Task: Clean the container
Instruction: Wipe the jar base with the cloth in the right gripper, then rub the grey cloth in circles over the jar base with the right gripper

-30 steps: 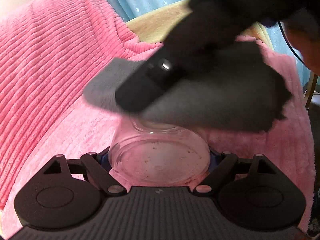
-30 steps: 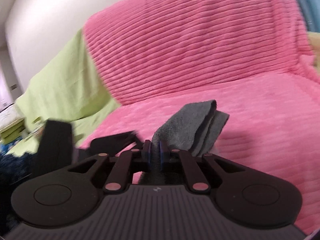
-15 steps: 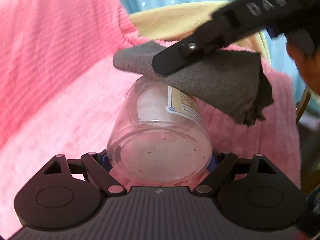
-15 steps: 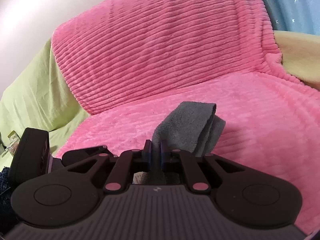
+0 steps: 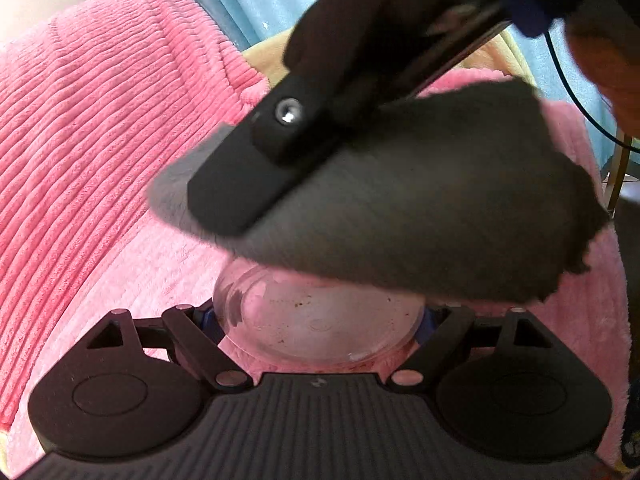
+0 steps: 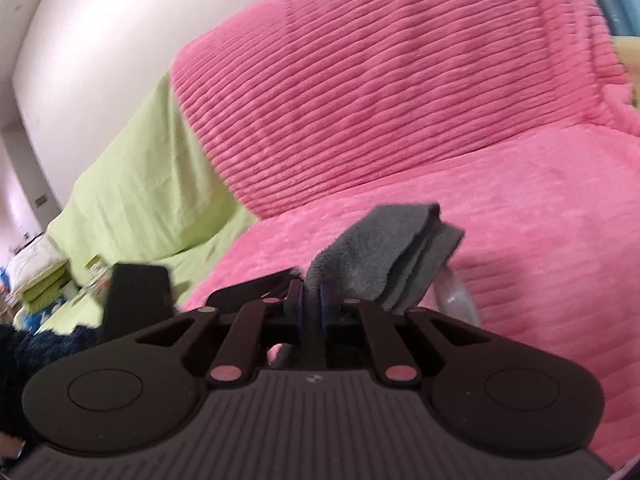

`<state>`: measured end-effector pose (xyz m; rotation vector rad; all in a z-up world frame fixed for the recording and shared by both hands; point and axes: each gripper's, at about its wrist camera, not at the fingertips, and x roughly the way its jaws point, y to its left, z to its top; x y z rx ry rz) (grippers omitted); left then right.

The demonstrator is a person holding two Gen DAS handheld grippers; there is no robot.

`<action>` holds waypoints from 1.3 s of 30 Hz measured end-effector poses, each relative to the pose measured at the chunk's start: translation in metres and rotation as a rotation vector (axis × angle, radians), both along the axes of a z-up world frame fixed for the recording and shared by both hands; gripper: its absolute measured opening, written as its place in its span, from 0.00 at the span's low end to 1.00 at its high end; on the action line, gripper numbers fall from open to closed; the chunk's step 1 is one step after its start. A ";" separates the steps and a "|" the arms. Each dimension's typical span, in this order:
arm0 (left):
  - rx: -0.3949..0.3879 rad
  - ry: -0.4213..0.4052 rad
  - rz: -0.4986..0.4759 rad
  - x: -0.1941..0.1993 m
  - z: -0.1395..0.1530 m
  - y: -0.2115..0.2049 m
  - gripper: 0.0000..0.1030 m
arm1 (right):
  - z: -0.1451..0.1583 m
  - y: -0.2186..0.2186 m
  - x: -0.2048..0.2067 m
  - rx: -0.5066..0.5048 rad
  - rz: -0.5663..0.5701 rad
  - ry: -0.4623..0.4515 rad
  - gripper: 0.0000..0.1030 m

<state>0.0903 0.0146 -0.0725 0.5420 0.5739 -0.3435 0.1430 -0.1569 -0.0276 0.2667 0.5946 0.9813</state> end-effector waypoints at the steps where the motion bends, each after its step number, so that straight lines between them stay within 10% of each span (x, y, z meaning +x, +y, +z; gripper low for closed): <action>1: 0.001 0.000 0.000 0.000 0.000 -0.001 0.82 | -0.001 0.000 0.003 -0.006 -0.029 -0.011 0.04; 9: -0.034 0.012 -0.010 0.002 0.002 -0.002 0.83 | -0.006 -0.009 0.014 -0.041 -0.213 -0.044 0.05; 14: -0.265 0.154 -0.002 0.013 0.011 0.018 0.83 | -0.003 -0.012 0.013 -0.044 -0.200 -0.025 0.05; 22: 0.033 -0.052 -0.052 0.001 0.002 -0.001 0.83 | 0.011 -0.011 -0.015 -0.076 -0.077 -0.091 0.08; 30: 0.020 -0.026 -0.035 -0.005 0.002 0.008 0.83 | 0.008 0.012 -0.023 -0.081 0.048 -0.100 0.07; 39: 0.012 -0.016 -0.030 -0.003 0.002 0.011 0.83 | 0.005 0.015 -0.009 -0.144 -0.108 -0.154 0.04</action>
